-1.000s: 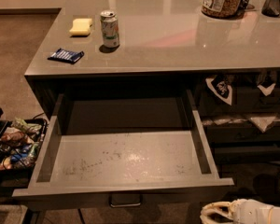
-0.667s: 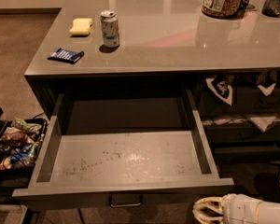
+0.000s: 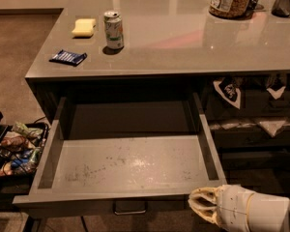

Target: Close top drawer

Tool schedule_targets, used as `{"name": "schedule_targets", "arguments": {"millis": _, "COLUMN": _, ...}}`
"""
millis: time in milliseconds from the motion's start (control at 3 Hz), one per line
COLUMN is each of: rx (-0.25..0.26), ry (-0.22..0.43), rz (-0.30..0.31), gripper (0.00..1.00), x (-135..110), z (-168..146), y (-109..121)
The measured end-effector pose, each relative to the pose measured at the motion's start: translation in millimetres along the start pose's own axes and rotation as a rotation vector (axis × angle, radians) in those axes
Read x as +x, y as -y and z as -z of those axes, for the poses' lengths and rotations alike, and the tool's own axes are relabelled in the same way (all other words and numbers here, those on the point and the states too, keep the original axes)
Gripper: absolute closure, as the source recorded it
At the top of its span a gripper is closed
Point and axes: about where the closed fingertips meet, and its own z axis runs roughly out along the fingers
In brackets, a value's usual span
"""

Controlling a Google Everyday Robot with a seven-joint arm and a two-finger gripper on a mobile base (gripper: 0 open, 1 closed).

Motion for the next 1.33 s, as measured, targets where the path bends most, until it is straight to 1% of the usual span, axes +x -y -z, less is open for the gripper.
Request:
{"name": "schedule_targets", "arguments": {"millis": 333, "rx": 0.003, "ry": -0.004, "rz": 0.001, "gripper": 1.0, "x": 0.6, "z": -0.2, "y": 1.0}}
{"name": "schedule_targets", "arguments": {"millis": 667, "rx": 0.005, "ry": -0.007, "rz": -0.009, "gripper": 1.0, "x": 4.9, "z": -3.2, "y": -5.2}}
{"name": "schedule_targets", "arguments": {"millis": 1000, "rx": 0.029, "ry": -0.009, "rz": -0.036, "gripper": 1.0, "x": 15.7, "z": -18.5, "y": -20.4}}
{"name": "schedule_targets", "arguments": {"millis": 1333, "rx": 0.055, "ry": -0.018, "rz": -0.043, "gripper": 1.0, "x": 27.0, "z": -40.0, "y": -23.3}}
